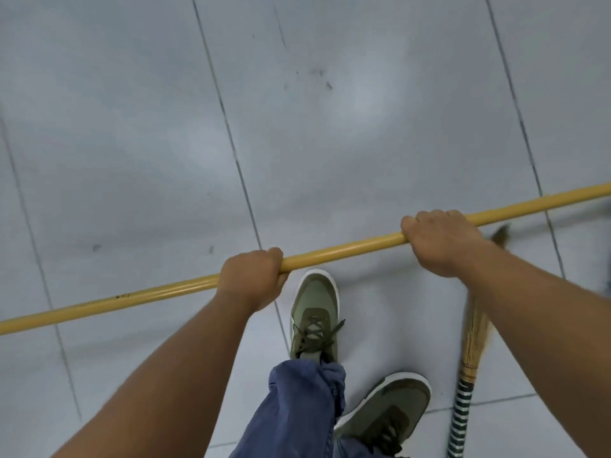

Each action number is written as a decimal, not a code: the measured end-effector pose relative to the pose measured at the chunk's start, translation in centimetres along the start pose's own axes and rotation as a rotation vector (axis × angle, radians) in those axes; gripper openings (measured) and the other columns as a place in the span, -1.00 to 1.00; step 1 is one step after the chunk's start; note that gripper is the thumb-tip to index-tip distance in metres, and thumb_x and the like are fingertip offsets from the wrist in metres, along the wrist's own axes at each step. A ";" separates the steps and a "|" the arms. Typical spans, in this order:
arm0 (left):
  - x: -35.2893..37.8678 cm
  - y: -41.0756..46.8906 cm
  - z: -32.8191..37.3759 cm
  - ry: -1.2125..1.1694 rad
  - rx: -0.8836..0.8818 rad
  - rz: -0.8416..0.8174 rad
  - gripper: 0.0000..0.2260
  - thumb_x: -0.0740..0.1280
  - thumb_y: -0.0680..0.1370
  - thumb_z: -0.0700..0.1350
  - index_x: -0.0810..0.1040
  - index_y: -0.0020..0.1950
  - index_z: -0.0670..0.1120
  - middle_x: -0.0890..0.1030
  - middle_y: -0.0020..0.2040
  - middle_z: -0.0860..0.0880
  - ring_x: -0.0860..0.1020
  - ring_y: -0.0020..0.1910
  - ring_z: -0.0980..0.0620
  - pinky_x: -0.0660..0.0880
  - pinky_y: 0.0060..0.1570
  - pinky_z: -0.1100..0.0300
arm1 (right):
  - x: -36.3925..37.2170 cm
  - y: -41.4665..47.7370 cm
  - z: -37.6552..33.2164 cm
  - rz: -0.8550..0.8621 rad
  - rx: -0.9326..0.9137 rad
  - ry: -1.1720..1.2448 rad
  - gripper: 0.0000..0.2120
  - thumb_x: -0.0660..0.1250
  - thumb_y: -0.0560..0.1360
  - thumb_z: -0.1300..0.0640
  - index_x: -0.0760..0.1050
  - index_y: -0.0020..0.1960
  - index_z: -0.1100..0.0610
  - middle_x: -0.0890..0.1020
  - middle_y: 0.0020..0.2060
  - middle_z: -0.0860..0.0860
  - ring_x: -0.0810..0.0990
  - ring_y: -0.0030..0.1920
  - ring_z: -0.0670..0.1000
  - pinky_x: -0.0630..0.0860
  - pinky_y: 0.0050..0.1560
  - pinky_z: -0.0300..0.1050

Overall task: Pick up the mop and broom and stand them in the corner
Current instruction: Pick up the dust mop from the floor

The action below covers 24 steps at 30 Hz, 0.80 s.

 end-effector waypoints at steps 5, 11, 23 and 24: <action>-7.3 -4.8 -1.3 0.050 0.054 0.003 -0.78 0.16 0.54 0.15 0.26 -0.17 0.04 0.37 -0.34 0.08 0.39 -0.39 0.00 0.26 -0.39 0.14 | -6.0 -5.4 -0.9 0.030 -0.005 0.065 -0.82 0.08 0.51 0.19 0.32 0.10 0.07 0.53 0.00 0.09 0.51 -0.03 0.13 0.40 -0.01 0.05; -23.1 -13.9 -1.5 0.117 0.097 0.075 -0.82 0.12 0.53 0.12 0.27 -0.17 0.04 0.37 -0.35 0.08 0.38 -0.40 -0.01 0.28 -0.38 0.14 | -18.6 -17.7 -0.6 0.127 0.050 0.127 -0.85 0.10 0.49 0.17 0.33 0.05 0.05 0.56 -0.05 0.08 0.52 -0.10 0.13 0.37 -0.08 0.04; -59.0 -36.5 0.0 0.348 0.141 0.622 -0.73 0.19 0.34 0.21 0.35 -0.32 0.02 0.62 -0.31 -0.04 0.60 -0.32 -0.15 0.29 -0.38 0.18 | -43.9 -45.2 -1.6 0.563 0.213 0.137 -0.94 0.20 0.48 0.11 0.31 -0.12 0.05 0.48 -0.35 0.01 0.43 -0.38 0.10 0.34 -0.37 -0.07; -61.0 -38.1 0.4 0.373 0.148 0.682 -0.72 0.19 0.32 0.21 0.33 -0.34 0.01 0.62 -0.34 -0.04 0.60 -0.34 -0.16 0.30 -0.38 0.18 | -44.8 -46.7 -1.6 0.611 0.237 0.122 -0.91 0.21 0.47 0.12 0.30 -0.15 0.04 0.45 -0.39 -0.01 0.40 -0.42 0.08 0.32 -0.39 -0.08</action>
Point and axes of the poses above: each hand's wrist, its own y-axis towards the middle knuckle, its own x-axis out of the palm, z = x × y, the point moved 4 cm from there along y, towards the middle knuckle
